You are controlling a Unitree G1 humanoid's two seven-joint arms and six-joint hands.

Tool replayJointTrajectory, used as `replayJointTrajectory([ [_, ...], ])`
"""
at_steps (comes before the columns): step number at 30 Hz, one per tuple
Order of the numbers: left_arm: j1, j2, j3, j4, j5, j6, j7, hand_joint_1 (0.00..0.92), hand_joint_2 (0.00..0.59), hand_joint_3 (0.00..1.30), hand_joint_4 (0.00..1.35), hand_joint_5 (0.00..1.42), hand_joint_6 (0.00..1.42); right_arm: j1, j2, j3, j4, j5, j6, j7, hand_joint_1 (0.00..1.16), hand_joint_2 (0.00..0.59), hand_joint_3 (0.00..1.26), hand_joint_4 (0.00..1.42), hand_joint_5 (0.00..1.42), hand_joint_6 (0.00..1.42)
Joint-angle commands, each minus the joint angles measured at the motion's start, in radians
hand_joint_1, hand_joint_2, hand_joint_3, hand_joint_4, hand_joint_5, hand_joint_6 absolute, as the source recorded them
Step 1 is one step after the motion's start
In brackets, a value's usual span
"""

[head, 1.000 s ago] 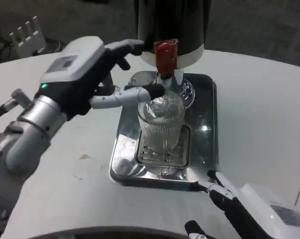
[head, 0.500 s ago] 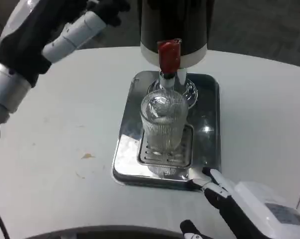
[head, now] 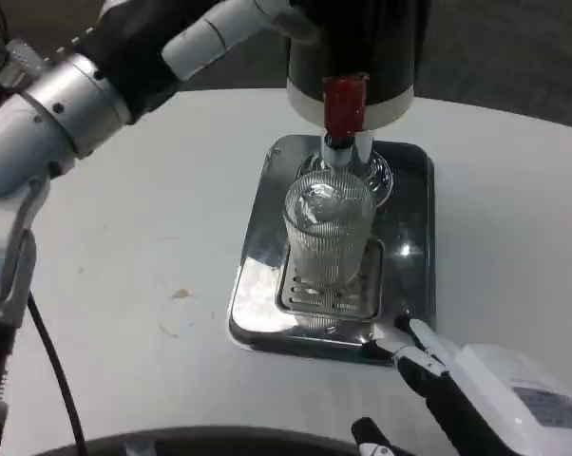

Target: Grasp the cup under the faucet to collect the drink, then remove the cup.

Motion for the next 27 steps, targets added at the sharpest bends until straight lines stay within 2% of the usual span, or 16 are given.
replayJointTrajectory([
  [1,0.001,-0.026,-0.029,0.005,-0.007,0.015,-0.042,0.0,0.125,0.25,0.22,0.3,0.4,0.014,0.081,-0.007,-0.016,0.011,-0.006,-0.008,0.37,0.479,0.18,0.01,0.05,0.12],
  [6,0.01,-0.031,-0.029,0.005,-0.005,0.014,-0.049,0.0,0.127,0.3,0.28,0.36,0.5,-0.002,0.076,-0.001,-0.016,0.01,0.008,0.007,0.37,0.479,0.18,0.01,0.05,0.12],
  [18,0.021,-0.042,-0.056,0.129,0.02,-0.023,-0.082,0.0,0.129,0.3,0.27,0.37,0.49,0.002,0.08,0.013,-0.016,-0.006,0.004,0.005,0.37,0.479,0.18,0.01,0.06,0.13],
  [27,0.044,-0.055,-0.081,0.218,0.036,-0.07,-0.107,0.0,0.129,0.29,0.27,0.35,0.48,-0.001,0.088,0.005,-0.016,0.0,-0.002,0.005,0.37,0.479,0.18,0.01,0.06,0.13],
])
